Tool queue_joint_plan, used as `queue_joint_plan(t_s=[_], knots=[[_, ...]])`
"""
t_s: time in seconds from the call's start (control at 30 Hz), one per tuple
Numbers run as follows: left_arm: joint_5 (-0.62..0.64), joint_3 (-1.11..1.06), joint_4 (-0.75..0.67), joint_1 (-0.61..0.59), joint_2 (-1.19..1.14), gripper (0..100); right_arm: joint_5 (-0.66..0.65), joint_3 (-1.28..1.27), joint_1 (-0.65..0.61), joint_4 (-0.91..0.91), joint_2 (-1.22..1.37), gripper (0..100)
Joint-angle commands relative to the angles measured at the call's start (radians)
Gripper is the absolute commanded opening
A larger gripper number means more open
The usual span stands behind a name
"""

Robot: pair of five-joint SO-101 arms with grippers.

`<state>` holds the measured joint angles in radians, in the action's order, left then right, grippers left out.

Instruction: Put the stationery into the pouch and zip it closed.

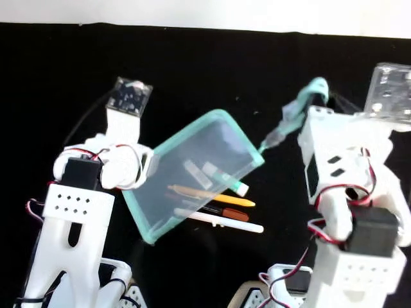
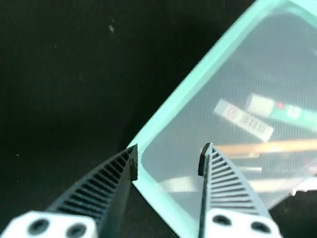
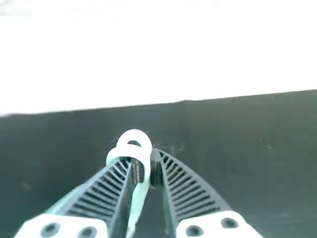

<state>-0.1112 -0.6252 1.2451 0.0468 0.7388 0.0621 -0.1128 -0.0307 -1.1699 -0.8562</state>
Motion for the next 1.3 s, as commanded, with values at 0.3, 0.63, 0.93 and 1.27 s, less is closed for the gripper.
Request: queue_joint_plan(t_s=[0.3, 0.63, 0.93, 1.27], knots=[[0.012, 0.182, -0.012, 0.008, 0.001, 22, 0.044, 0.72, -0.197, -0.283, 0.364, 0.6], [0.012, 0.286, -0.012, 0.007, 0.001, 22, 0.043, 1.095, -0.435, -0.44, 0.598, 0.6], [0.071, 0.349, -0.018, -0.005, 0.001, 22, 0.043, 1.075, -0.644, -0.53, 0.628, 0.6], [0.087, 0.34, -0.017, -0.12, -0.004, 22, -0.054, 1.336, -0.774, -0.469, 0.584, 0.6]])
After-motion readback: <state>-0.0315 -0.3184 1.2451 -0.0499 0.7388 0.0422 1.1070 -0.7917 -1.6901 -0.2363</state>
